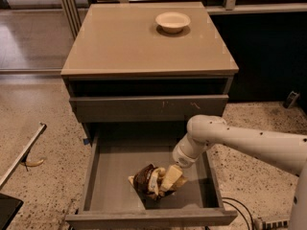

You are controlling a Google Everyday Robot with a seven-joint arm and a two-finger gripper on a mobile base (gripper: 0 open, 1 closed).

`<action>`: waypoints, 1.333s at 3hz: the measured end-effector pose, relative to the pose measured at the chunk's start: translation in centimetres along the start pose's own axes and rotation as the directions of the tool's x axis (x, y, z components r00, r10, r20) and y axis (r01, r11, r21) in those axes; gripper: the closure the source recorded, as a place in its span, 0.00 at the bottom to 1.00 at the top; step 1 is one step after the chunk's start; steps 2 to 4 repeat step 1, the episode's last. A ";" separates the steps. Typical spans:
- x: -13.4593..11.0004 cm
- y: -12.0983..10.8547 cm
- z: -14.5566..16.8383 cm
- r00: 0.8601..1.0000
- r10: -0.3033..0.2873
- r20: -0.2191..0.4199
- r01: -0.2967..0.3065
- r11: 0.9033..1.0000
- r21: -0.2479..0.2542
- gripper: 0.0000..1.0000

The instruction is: Place brown chip bag into middle drawer

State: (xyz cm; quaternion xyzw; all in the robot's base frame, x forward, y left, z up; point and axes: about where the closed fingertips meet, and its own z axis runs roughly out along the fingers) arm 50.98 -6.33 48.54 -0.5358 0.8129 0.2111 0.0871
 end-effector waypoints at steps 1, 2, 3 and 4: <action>0.0 0.0 0.0 1.000 0.000 0.001 0.000 1.000 0.000 0.00; 0.0 0.0 0.0 1.000 0.000 0.001 0.000 1.000 0.000 0.00; 0.0 0.0 0.0 1.000 0.000 0.001 0.000 1.000 0.000 0.00; 0.0 0.0 0.0 1.000 0.000 0.001 0.000 1.000 0.000 0.00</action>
Offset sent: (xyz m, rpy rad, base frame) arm 0.0000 0.0000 0.0000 0.0000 0.0000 0.0000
